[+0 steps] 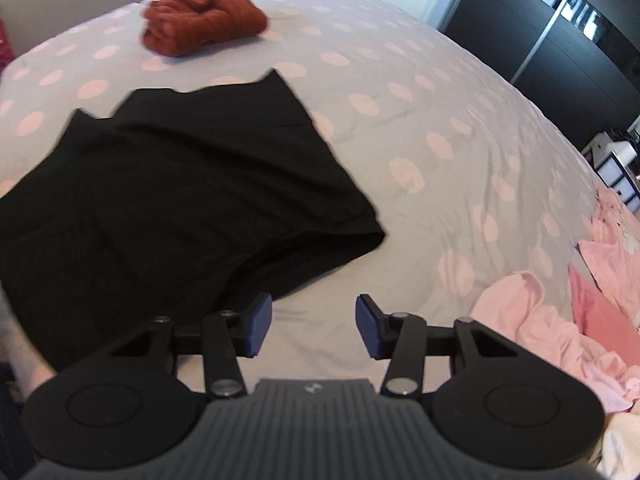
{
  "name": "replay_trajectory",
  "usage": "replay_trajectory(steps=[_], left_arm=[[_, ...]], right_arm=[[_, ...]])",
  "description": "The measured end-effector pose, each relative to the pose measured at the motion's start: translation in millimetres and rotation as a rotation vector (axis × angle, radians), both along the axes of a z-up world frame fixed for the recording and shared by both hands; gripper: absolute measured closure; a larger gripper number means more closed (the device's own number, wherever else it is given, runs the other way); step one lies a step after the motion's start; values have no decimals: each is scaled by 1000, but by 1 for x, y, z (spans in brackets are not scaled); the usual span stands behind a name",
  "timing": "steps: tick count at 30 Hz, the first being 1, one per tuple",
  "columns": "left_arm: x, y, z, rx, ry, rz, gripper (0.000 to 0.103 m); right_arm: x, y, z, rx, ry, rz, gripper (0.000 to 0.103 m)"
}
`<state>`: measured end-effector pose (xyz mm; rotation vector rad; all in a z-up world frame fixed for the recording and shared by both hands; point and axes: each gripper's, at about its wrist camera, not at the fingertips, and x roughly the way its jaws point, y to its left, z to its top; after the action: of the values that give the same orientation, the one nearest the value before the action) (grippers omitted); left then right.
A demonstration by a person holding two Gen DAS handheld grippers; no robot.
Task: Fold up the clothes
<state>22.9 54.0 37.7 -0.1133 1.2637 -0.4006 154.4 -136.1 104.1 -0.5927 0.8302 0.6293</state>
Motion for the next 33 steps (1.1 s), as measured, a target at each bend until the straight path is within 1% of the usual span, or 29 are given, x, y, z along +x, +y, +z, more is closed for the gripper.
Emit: replay_trajectory(steps=[4, 6, 8, 10, 13, 15, 17, 20, 23, 26, 28, 30, 32, 33], left_arm=[[-2, 8, -10, 61, -35, -48, 50], [-3, 10, -16, 95, -56, -75, 50], [-4, 10, -27, 111, -63, -99, 50], [-3, 11, -37, 121, -69, -131, 50], [-4, 10, -50, 148, -103, -201, 50], [-8, 9, -57, 168, -126, -242, 50], [-14, 9, -63, 173, -142, -284, 50], [-25, 10, -71, 219, -179, -355, 50], [-40, 9, -79, 265, -220, -444, 50], [-50, 13, -83, 286, -230, -474, 50], [-57, 16, -86, 313, -242, -488, 50], [-64, 18, -89, 355, -263, -508, 50], [-72, 19, -92, 389, -282, -523, 50], [-76, 19, -93, 400, -287, -530, 50]], right_arm=[[-68, 9, -9, 32, -9, 63, 54], [-98, 17, -19, 29, -4, 107, 54], [-126, 26, -31, 24, 1, 159, 55], [-147, 35, -47, 7, 5, 214, 54], [-167, 49, -73, -48, 2, 294, 52], [-180, 58, -89, -102, -27, 365, 49], [-189, 65, -103, -163, -67, 445, 49], [-196, 74, -126, -283, -136, 576, 49], [-196, 77, -147, -403, -186, 673, 49], [-198, 72, -165, -511, -246, 736, 52], [-199, 70, -174, -551, -284, 755, 59], [-198, 68, -179, -582, -311, 764, 62], [-198, 68, -181, -584, -309, 766, 68], [-197, 68, -178, -578, -306, 758, 79]])
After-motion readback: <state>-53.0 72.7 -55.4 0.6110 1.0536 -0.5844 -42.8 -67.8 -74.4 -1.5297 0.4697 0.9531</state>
